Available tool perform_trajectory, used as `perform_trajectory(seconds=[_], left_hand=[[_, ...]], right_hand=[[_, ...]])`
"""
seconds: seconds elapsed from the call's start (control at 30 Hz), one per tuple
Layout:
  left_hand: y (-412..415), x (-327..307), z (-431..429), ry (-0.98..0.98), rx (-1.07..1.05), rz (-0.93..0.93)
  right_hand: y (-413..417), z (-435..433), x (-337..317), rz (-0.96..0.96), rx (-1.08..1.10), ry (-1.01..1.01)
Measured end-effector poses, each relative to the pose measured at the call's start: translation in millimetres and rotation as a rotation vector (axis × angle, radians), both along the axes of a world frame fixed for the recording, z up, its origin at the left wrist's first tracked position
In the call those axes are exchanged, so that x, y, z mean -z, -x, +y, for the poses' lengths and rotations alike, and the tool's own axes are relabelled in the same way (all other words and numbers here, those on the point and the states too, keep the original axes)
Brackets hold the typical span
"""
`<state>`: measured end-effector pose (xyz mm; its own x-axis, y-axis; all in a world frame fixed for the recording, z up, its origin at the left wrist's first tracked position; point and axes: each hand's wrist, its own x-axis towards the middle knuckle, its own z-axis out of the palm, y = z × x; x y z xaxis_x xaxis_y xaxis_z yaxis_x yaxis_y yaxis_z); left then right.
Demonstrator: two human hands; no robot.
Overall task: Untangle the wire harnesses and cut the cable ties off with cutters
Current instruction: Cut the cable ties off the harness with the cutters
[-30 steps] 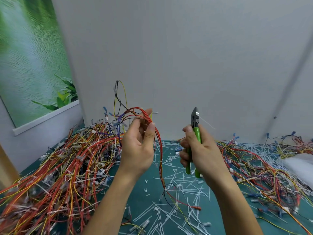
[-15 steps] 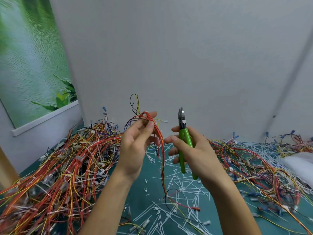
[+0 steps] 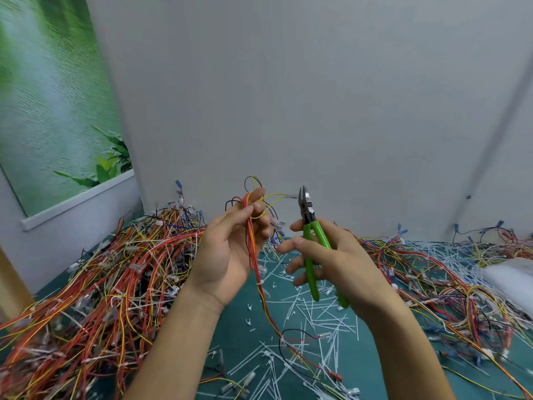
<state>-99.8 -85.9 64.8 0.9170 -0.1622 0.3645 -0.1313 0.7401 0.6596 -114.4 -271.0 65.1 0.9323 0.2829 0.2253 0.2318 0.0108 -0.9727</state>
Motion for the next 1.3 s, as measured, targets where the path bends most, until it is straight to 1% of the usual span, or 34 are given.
perform_trajectory(seconds=[0.13,0.27,0.4,0.5,0.6,0.73,0.87,1.0,1.17,1.23,1.3], left_hand=[[-1,0,2,0.110,0.046,0.028],[-2,0,3,0.184,0.071,0.062],[-3,2,3,0.189,0.021,0.049],[-6,3,2,0.074,-0.117,-0.005],[-7,5,0,-0.095,-0.280,-0.029],[-9,6,2,-0.211,-0.442,-0.033],[-12,10,4,-0.420,-0.606,-0.005],[-17,15,3,-0.513,-0.654,0.057],[-20,24,2,-0.605,-0.669,0.100],[-22,27,2,-0.648,-0.715,0.095],[-23,30,1,-0.644,-0.771,0.072]], right_hand=[[0,-6,0,0.003,-0.097,0.119],[3,0,3,-0.102,-0.201,0.267],[2,7,8,-0.118,-0.182,0.274],[0,6,7,-0.199,-0.109,0.266],[-1,1,4,-0.253,-0.071,0.159],[-2,0,3,-0.299,0.008,0.017],[-5,2,4,-0.276,0.132,-0.137],[-12,-4,5,-0.230,0.219,-0.266],[-22,-16,8,-0.210,0.272,-0.256],[-25,-18,9,-0.200,0.293,-0.269],[-25,-18,10,-0.197,0.308,-0.280]])
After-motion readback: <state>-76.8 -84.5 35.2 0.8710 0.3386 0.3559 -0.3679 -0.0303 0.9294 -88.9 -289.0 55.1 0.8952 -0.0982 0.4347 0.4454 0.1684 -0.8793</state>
